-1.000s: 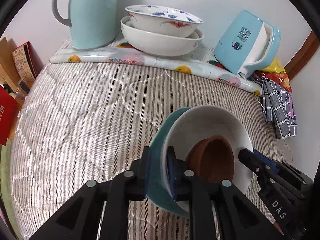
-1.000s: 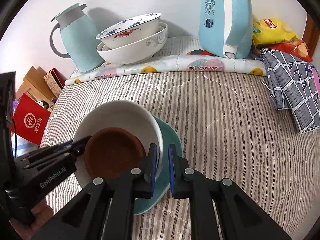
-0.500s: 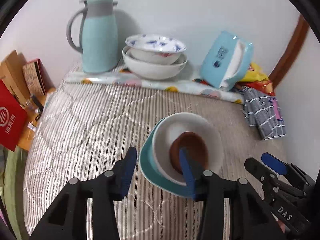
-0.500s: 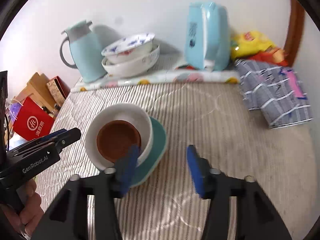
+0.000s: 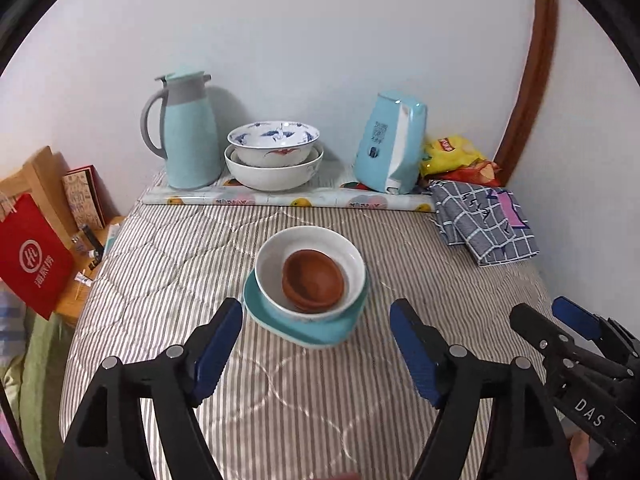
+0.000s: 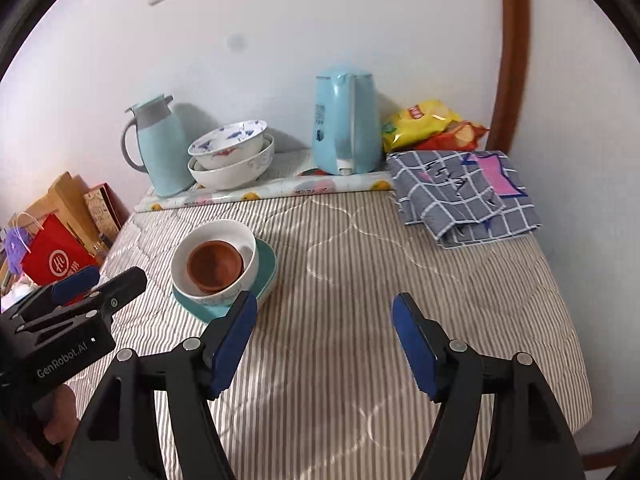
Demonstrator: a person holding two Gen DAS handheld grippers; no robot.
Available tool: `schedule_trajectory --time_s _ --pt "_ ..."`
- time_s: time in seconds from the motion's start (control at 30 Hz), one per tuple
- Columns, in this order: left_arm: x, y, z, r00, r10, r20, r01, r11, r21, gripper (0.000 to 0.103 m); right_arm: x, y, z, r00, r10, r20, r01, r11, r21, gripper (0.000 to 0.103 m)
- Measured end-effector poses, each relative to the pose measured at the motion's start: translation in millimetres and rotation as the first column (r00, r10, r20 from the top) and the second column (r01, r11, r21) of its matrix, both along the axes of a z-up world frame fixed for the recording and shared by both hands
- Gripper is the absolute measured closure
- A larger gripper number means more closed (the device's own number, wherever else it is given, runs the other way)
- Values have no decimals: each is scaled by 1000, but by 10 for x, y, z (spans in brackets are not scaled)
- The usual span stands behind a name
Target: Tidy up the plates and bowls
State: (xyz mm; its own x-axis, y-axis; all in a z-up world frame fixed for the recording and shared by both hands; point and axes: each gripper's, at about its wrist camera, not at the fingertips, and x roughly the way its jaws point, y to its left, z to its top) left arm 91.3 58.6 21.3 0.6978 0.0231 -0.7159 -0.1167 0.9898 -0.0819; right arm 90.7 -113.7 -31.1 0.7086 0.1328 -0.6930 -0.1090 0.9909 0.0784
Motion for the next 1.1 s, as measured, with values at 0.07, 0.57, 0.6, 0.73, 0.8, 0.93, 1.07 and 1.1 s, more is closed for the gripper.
schedule_trajectory --time_s 0.07,0.57,0.6,0.73,0.8,0.93,1.07,1.1 --pt "-108 -46 33 1000 8 14 -8 1000 1 21 -123 -64 35 1000 -15 12 15 1000 -4 21" --pt "-809 -358 121 997 -2 75 1 1000 20 10 -950 -371 144 994 -56 95 62 997 -53 4" --pt "-828 -356 122 997 -1 76 0 1000 17 10 -975 -379 145 994 -56 96 61 997 -52 4" --pt "-853 -364 116 997 3 77 -4 1000 15 9 -1052 -398 139 994 -56 97 61 997 -49 4" --pt "-866 -380 115 997 -2 77 1 1000 17 9 -1063 -401 139 994 -57 98 62 997 -49 4" --pt "-885 -398 111 997 -6 81 5 1000 18 9 -1074 -405 141 993 -62 99 67 997 -48 4" --pt "-892 -412 94 997 -11 73 9 1000 27 9 -1091 -403 133 993 -66 98 71 996 -49 4" --pt "-901 -412 91 997 -9 75 7 1000 28 9 -1097 -404 130 993 -67 97 72 996 -49 4"
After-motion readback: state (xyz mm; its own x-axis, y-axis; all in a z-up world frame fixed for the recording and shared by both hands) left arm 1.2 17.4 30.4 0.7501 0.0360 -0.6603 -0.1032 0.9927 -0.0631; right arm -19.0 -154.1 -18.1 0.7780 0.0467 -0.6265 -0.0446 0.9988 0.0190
